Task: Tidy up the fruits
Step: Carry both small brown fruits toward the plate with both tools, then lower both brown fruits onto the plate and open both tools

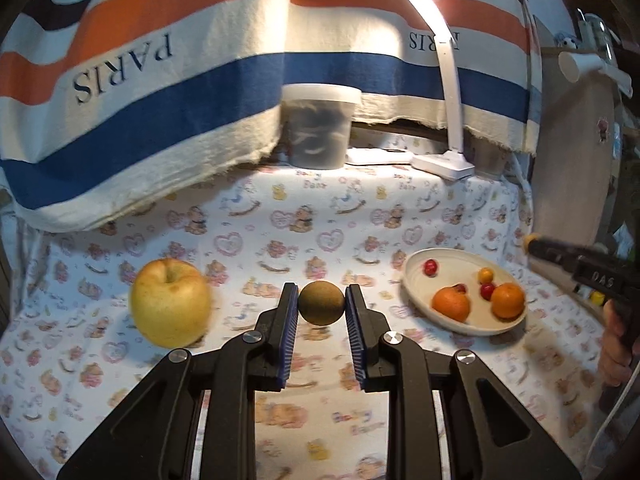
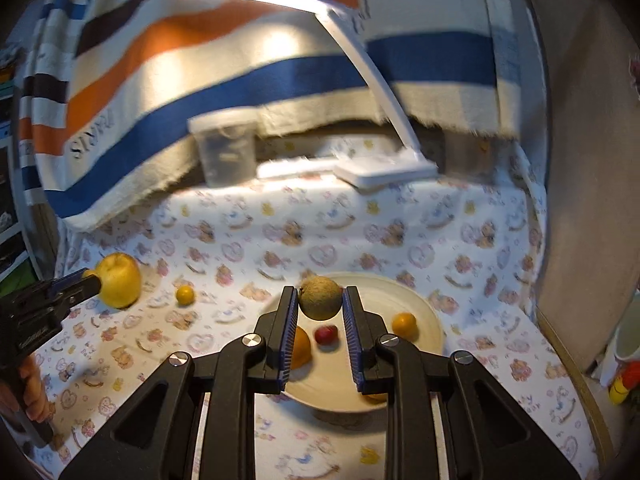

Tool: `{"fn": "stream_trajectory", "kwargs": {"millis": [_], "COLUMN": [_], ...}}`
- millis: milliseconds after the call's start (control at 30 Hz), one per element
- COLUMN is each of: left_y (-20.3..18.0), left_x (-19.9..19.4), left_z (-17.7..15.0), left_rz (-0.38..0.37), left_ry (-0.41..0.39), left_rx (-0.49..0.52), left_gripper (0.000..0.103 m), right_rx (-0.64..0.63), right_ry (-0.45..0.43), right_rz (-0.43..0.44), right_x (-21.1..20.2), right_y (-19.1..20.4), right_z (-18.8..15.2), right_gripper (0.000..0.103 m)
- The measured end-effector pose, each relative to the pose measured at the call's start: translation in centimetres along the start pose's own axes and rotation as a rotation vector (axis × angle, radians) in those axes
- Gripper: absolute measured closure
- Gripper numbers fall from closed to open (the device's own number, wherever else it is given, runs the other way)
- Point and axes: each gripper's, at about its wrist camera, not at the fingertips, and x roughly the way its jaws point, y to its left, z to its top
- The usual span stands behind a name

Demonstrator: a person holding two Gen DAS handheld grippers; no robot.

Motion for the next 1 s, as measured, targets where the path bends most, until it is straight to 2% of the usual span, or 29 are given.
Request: {"fn": "stream_trajectory", "kwargs": {"millis": [100,233,333,400,500,667,1000], "left_y": [-1.2,-4.2,-6.8,-9.0,-11.7,-14.3,-15.2], "left_x": [1.2,3.3,5.3,6.6,7.7,8.9,10.4], "left_z": [0.7,1.3,1.3,0.9,0.3,-0.1,-0.9], "left_rz": [-0.015,-0.057,-0.133,-0.139,-0.180,-0.207,-0.218], "left_ry": [0.023,0.085,0.190,0.268,0.298,0.329,0.356], "left_rx": [0.019,0.075,0.094,0.135,0.174,0.203,0.207], "left_gripper": [0.080,0.080,0.080,0.080,0.080,0.080,0.080], "right_rx": [0.055,0.091,0.116,0.133,0.185,0.174,0.214], "right_ry": [0.090,0.156,0.215,0.242,0.282,0.330,0.407], "right_rz": [0.036,0.051,0.067,0.074,0.095,0.055,0.050], "right_x": [0.9,1.5,2.1,2.3,2.7,3.6,4.9], "right_y": [-1.1,-1.9,-2.3,-2.7,-3.5,-3.7,-4.3], "right_z": [0.2,-0.1,-0.4,-0.5,-0.9,-1.5,-2.5], "right_gripper": [0.079,0.079,0.079,0.079,0.079,0.079,0.079]}}
